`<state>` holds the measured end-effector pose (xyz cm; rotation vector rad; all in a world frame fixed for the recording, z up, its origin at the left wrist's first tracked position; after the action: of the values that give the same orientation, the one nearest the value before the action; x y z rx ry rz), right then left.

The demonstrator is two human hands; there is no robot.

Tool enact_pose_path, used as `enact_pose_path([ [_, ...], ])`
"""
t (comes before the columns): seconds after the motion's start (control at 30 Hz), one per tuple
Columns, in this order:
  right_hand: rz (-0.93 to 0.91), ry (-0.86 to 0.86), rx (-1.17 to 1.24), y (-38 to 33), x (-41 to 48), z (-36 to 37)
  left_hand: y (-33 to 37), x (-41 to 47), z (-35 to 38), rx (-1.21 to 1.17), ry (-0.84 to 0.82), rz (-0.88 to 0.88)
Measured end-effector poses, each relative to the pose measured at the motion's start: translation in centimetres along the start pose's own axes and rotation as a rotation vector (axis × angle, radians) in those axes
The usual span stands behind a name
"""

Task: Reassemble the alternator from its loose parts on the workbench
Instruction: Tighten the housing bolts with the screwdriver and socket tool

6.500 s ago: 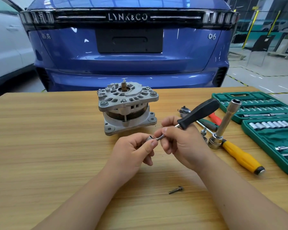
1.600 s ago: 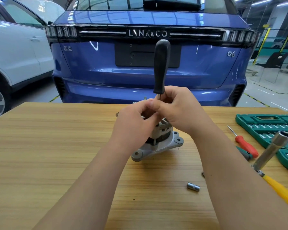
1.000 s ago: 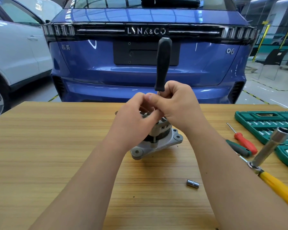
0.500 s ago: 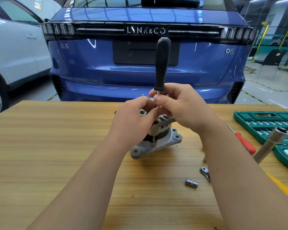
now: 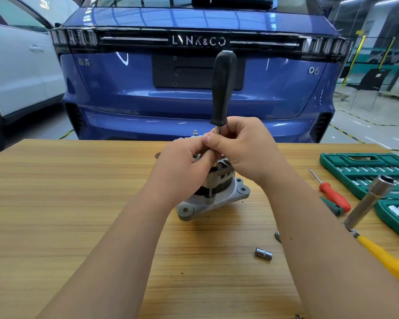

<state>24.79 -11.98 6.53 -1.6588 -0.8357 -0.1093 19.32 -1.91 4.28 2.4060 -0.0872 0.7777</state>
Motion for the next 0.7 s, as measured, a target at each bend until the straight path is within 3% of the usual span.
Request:
enact_pose_path([
  [0.13, 0.049, -0.037, 0.011, 0.35, -0.05, 0.17, -0.36, -0.02, -0.54, 0.016, 0.097, -0.048],
  [0.23, 0.029, -0.117, 0.054, -0.19, -0.21, 0.18, -0.38, 0.07, -0.29, 0.014, 0.030, -0.023],
  [0.3, 0.035, -0.069, 0.080, -0.13, -0.15, -0.15, -0.38, 0.04, 0.05, -0.005, -0.029, -0.006],
  [0.4, 0.071, 0.023, 0.049, 0.50, -0.06, -0.17, -0.39, 0.05, -0.22, 0.007, 0.023, -0.006],
  [0.5, 0.079, -0.029, 0.021, 0.40, -0.16, -0.01, -0.18, 0.06, -0.70, 0.038, 0.082, -0.008],
  [0.6, 0.048, -0.113, 0.058, -0.16, -0.33, 0.12, 0.05, 0.07, -0.41, 0.047, 0.019, 0.038],
  [0.7, 0.014, 0.005, 0.042, -0.12, -0.20, -0.05, -0.10, 0.05, -0.14, 0.032, -0.003, 0.035],
])
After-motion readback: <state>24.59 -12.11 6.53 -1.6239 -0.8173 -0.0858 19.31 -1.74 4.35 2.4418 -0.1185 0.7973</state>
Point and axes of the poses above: each hand's wrist, its own x-axis towards the middle knuckle, its own z-axis out of the palm, y = z × x, the point moved 9 cm from there along x, towards the middle knuckle, and after that the axes turned 12 degrees about x, right-handed, at the moved point
